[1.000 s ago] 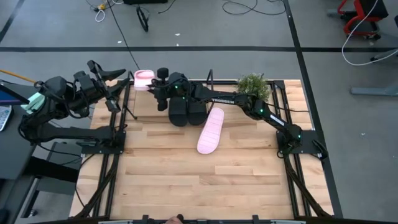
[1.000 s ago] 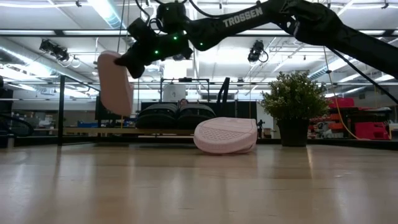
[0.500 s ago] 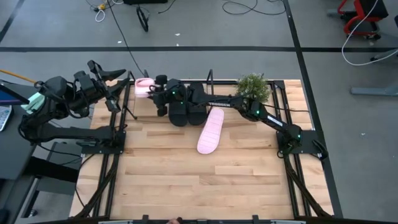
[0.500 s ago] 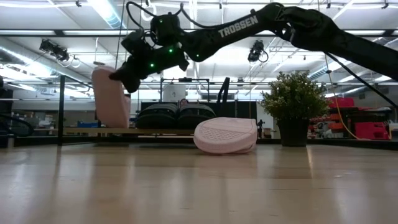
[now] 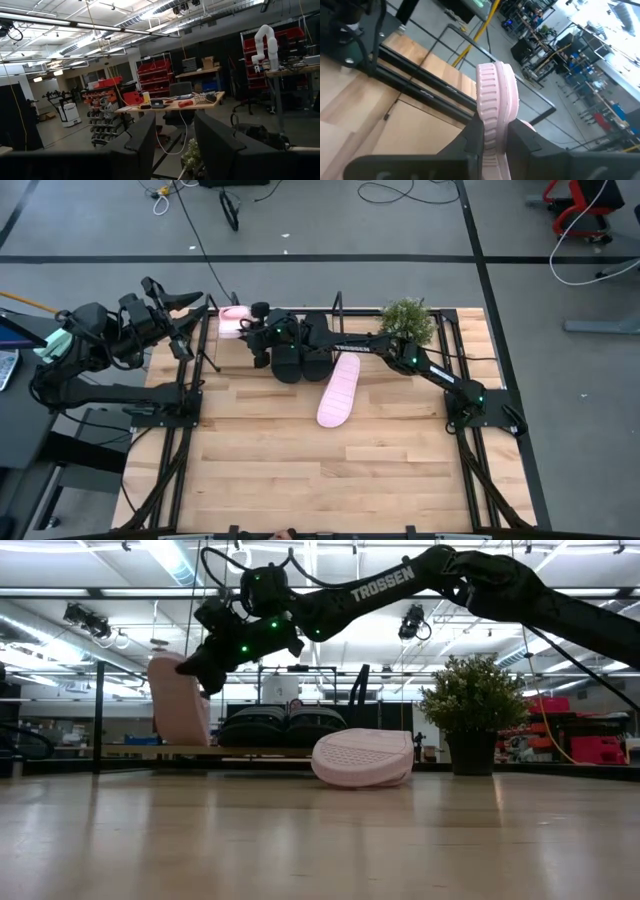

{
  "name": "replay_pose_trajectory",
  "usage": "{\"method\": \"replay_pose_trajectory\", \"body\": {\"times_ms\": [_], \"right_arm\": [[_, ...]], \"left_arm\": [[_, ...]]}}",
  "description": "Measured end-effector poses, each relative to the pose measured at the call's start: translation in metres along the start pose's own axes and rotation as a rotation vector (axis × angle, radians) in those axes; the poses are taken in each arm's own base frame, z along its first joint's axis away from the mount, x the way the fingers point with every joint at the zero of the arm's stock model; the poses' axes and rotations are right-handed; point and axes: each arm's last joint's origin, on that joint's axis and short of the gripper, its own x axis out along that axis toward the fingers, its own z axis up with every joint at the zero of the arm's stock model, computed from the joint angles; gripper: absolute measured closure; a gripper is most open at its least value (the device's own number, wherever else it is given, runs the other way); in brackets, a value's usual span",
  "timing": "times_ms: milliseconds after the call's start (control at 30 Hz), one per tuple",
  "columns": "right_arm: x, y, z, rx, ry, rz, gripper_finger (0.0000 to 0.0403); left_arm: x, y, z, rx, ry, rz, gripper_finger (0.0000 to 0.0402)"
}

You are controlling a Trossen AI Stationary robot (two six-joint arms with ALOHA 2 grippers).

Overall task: Pick and place slides into the shelf
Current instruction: Put the bottom pink slipper onto the shelf

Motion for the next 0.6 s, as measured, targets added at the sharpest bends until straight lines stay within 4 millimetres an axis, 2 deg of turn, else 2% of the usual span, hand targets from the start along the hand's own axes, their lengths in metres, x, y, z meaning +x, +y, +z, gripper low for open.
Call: {"method": "replay_pose_trajectory", "body": {"times_ms": [267,600], "right_arm": [[0.000,-0.004,-0.002,0.006,-0.004,-0.023,0.0348],[-0.001,-0.012,-0.009,0.061,-0.013,-0.005,0.0348]], "left_arm": [[0.000,0.000,0.000,0.000,0.000,0.000,0.0271],[0.000,0.000,0.000,0.000,0.000,0.000,0.0265]]}}
